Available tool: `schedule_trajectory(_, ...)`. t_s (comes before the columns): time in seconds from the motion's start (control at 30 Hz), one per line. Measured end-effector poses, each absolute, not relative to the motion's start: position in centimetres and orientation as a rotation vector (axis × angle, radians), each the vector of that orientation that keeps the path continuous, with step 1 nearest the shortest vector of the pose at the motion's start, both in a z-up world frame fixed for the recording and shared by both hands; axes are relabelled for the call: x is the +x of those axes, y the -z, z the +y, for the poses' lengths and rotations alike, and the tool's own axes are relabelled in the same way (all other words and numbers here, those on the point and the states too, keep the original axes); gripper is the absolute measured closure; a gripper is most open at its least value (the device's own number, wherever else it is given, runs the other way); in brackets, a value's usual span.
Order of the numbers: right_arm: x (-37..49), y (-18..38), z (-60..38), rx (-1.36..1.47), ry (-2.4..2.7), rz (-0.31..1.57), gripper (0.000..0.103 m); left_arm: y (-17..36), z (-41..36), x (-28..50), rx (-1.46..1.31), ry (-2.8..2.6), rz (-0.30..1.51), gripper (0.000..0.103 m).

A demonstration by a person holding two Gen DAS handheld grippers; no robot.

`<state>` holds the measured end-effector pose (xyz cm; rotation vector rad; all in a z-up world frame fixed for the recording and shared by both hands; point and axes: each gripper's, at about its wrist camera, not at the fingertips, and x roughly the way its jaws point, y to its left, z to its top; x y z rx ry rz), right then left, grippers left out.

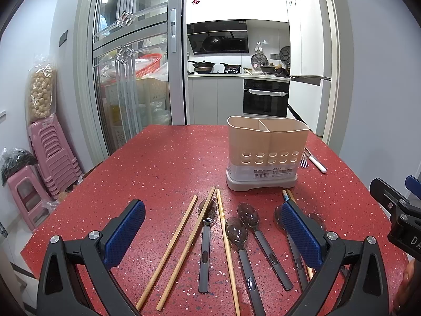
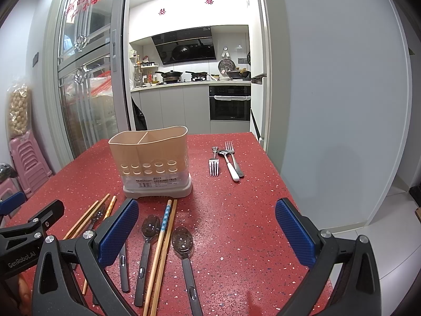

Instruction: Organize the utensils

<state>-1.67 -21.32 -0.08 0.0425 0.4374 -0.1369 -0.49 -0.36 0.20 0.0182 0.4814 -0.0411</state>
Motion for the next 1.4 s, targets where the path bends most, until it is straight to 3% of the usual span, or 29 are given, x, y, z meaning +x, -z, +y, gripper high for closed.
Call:
schedule_trajectory(0.77,-0.1,-0.2,-22.2,0.069,0.065,0.502,0.0,0.6,0.2,0.6,0.021,0.052,0.549,0.0)
schedule_trajectory(1.03,3.9,1.1,-25.0,0.173,-0.04,0.699,0.0,2.3,4.6,5.4,0.022,0.021,0.714,0.0)
schedule_trajectory(1.23,7.0,4.3,-23.5,0.005,-0.035,0.963,0.0,4.3,7.4,9.5,0.008,0.052,0.84,0.0)
schedule_trajectory(1.4,8.2,7.0,-24.1,0.05,-0.052,1.101,0.0,6.2,7.3,11.8,0.046,0.1,0.948,0.0)
